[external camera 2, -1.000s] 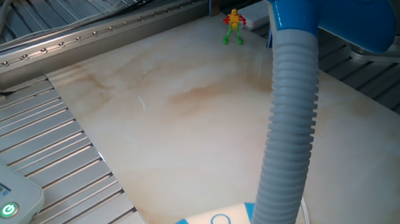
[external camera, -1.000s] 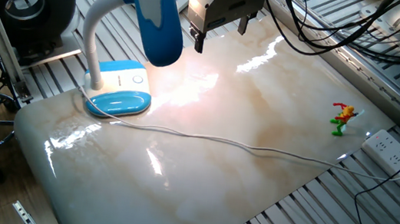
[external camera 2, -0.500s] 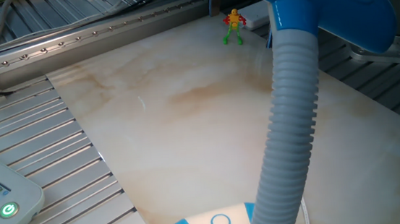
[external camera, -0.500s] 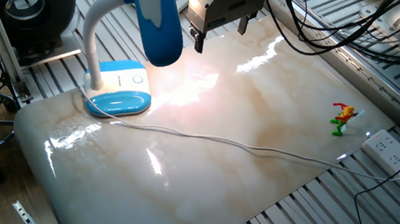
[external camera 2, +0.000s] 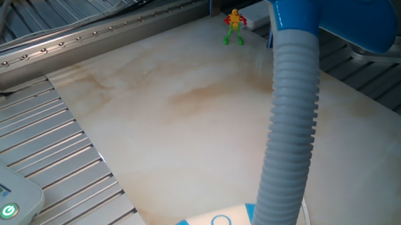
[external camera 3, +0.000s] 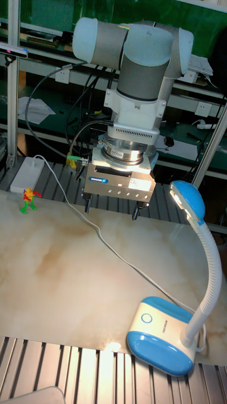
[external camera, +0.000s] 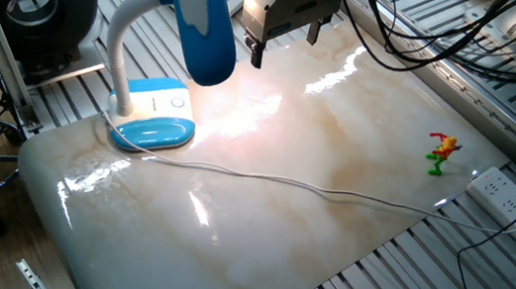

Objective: Turn off the desk lamp by pressing the button

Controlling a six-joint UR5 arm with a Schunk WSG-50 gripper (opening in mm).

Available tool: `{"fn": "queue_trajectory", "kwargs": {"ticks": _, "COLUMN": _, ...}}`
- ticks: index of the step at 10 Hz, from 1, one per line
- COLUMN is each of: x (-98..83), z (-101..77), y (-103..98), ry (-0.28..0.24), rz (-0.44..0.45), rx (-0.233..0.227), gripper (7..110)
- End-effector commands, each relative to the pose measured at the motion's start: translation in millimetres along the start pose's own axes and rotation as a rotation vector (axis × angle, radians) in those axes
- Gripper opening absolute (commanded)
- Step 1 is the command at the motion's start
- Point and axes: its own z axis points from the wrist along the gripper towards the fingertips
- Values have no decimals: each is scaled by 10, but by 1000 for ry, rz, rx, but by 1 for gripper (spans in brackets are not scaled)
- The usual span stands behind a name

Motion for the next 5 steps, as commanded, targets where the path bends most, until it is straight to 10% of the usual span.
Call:
{"fn": "queue_trajectory", "kwargs": {"ticks": 1, "x": 1, "z": 0, "y": 22, "ry": 0, "rz": 0, "rx": 0, "gripper": 109}}
{"fn": "queue_trajectory", "kwargs": {"ticks": 2, "x": -420, "z": -37, "y": 182, "ry": -166, "rz": 79, "rx": -71, "gripper": 109}}
{"fn": "queue_trajectory", "kwargs": {"ticks": 3, "x": -420, "z": -37, "y": 186, "ry": -166, "rz": 76, "rx": -72, "gripper": 44}}
{"fn": "queue_trajectory", "kwargs": {"ticks": 5, "x": -419, "z": -37, "y": 186, "ry": -165, "rz": 71, "rx": -72, "gripper": 44}}
